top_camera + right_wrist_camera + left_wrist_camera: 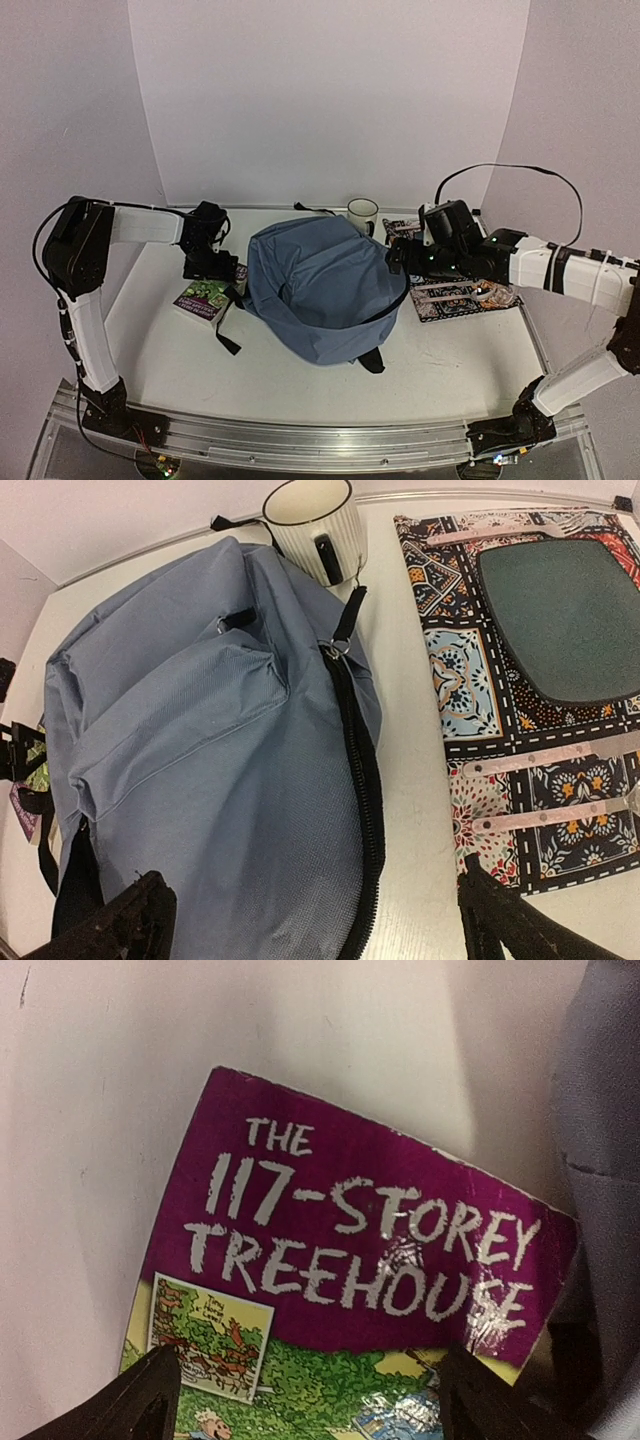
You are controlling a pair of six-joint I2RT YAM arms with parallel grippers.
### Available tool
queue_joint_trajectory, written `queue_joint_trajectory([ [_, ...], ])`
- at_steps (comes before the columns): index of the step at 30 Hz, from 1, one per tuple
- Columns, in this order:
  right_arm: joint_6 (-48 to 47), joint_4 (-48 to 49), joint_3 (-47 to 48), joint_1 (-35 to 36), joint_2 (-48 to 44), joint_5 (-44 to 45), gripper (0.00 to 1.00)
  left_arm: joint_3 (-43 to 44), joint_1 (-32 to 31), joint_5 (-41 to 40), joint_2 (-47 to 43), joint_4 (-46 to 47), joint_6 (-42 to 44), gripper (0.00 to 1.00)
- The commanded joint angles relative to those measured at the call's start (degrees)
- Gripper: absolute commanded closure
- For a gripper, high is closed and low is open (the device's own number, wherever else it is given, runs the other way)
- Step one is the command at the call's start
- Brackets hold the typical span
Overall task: Pack the student bag
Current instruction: Move the book to the center of the board, then grab the book at the center of the board.
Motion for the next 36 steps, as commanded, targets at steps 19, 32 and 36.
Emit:
queue_joint_trajectory([
  [19, -1.07, -0.05, 0.74, -0.04, 1.84, -1.16, 0.02, -5.88, 11.11, 1.99, -12.19, -3.41, -5.51, 0.01],
  [32, -0.62, 0.09, 0.03, -0.03, 2.05, -2.24, 0.02, 3.20, 0.78, -3.84, -3.44, -5.03, -6.57, 0.07],
  [36, -0.05, 0.09, -0.80, 0.00, 1.18, -2.61, 0.02, 6.71, -0.94, -5.30, 1.27, -5.12, -5.66, 0.12],
])
